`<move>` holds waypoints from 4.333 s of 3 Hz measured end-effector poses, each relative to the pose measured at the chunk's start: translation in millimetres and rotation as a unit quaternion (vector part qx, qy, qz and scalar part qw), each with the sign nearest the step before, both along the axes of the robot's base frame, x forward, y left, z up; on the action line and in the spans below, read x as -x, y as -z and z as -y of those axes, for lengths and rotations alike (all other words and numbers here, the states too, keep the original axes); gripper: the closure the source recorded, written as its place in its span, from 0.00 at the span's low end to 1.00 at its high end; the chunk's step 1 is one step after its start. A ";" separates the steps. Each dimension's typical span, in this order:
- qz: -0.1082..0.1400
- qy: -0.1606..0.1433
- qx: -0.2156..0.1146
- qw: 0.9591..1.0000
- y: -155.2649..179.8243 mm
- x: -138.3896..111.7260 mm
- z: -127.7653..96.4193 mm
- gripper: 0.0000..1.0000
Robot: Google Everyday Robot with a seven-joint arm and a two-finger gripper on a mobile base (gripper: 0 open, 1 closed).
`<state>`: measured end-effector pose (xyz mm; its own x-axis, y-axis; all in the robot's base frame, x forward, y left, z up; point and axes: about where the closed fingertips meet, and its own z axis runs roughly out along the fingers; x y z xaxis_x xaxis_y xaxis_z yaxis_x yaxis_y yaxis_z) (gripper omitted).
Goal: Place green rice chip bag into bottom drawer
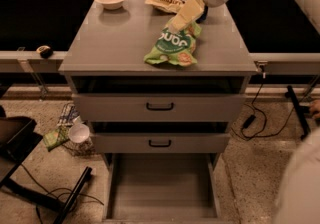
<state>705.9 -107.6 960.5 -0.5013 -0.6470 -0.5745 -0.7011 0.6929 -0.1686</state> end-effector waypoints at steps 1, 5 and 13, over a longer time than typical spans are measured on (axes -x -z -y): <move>-0.027 0.048 -0.048 0.997 22.1 -38.5 -8.6 0.00; -0.080 0.073 -0.041 0.993 64.8 -47.3 -45.8 0.00; -0.058 0.210 0.050 0.975 37.1 176.0 93.5 1.00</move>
Offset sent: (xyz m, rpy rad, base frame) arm 0.0996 0.0287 -0.0610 0.2435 0.1498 -0.2026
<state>530.0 -201.1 923.4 -0.7921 -0.4199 -0.4431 -0.3766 0.9074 -0.1865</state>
